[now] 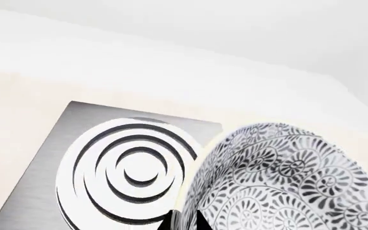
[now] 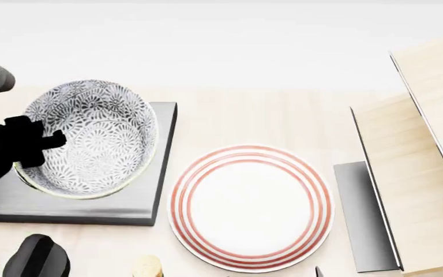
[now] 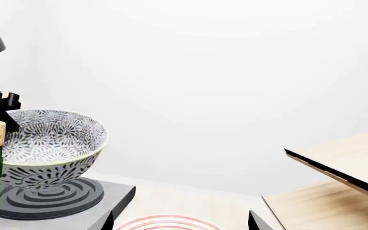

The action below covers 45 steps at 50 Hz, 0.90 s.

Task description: Pick up the akita bowl and put it on the plate.

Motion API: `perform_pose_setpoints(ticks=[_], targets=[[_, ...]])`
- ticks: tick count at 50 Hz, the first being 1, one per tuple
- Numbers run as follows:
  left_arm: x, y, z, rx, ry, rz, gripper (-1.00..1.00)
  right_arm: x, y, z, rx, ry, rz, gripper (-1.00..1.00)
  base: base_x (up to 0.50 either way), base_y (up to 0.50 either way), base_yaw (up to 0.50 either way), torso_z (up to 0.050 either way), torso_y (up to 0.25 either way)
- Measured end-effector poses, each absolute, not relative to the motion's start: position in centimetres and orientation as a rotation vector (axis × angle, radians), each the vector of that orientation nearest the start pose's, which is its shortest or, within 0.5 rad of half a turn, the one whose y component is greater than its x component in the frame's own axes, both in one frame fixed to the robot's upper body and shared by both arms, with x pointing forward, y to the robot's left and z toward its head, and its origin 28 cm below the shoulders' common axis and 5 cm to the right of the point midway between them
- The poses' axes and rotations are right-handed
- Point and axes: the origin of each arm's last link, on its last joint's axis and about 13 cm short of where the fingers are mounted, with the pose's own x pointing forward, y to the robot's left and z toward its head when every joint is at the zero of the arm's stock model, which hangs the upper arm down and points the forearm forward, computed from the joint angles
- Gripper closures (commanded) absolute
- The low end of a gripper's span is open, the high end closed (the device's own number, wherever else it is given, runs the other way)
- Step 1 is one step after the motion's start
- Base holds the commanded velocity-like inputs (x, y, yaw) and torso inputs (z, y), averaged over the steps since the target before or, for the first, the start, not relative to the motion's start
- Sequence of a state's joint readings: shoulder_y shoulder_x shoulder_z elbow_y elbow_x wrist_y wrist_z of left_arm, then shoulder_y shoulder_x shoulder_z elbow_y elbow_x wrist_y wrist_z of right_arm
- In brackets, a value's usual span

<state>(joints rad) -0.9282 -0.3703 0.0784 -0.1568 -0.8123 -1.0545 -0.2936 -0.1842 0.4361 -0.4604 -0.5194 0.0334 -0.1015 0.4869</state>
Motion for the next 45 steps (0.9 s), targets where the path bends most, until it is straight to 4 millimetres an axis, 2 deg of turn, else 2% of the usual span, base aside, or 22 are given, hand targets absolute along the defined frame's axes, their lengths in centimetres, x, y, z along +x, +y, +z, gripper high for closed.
perform_pose_setpoints(ticks=[25,45], targets=[[36.7,21.6,21.2,-0.250,0.475,-0.210,1.00,14.3,-8.1,7.5,-0.092,-0.341,0.103,-1.00,0.00,0.00,0.00,0.000,0.000],[37.3,19.8,21.9,-0.208,0.467,-0.228,1.00,14.4,-8.4,7.5,-0.088,-0.341,0.095,-1.00,0.00,0.00,0.00,0.000,0.000]])
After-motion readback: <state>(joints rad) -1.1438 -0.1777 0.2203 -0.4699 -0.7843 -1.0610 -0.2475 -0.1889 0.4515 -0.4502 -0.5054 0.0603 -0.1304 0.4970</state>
